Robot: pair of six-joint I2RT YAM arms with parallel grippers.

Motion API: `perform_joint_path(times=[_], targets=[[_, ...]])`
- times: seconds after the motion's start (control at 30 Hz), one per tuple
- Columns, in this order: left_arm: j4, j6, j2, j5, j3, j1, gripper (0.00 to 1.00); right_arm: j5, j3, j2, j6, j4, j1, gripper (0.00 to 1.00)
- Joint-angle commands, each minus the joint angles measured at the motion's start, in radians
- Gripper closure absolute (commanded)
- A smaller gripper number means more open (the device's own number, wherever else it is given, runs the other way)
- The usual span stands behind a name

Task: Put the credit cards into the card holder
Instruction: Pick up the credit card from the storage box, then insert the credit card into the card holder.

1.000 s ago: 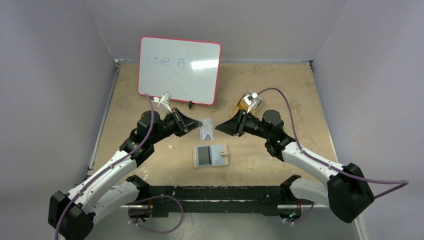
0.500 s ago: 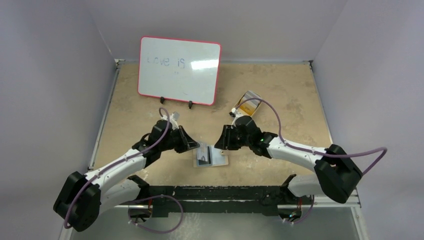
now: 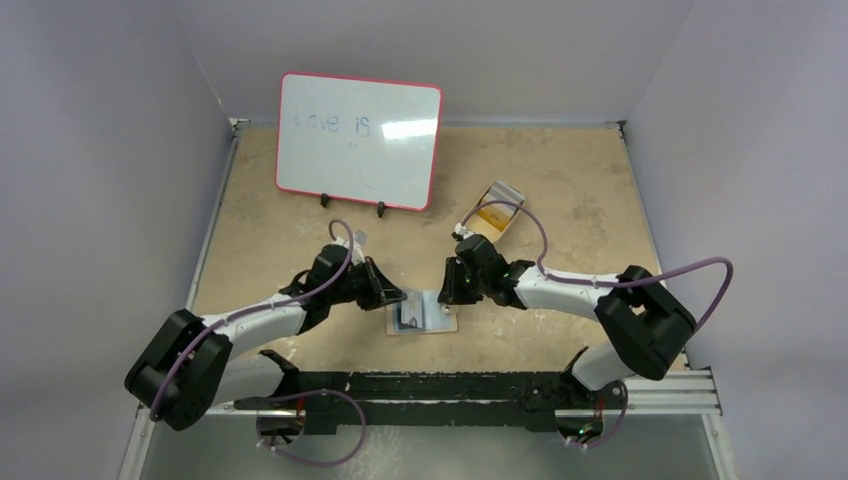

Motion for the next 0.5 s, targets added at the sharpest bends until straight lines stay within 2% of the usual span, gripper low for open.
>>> perform_joint_path(times=[0.0,0.23,0.47], targets=[[0.127,-0.014,0.036,0.021,-0.004,-0.004,1.00,0.044,0.023,0.008,-0.020,-0.012,0.012,0.74],[0.171,-0.002,0.124,0.032,-0.009,-0.004,1.00,0.091,0.036,0.021,-0.020,-0.041,0.028,0.76],[0.089,0.037,0.127,-0.035,0.005,-0.005,1.00,0.093,0.036,0.022,-0.020,-0.041,0.033,0.77]])
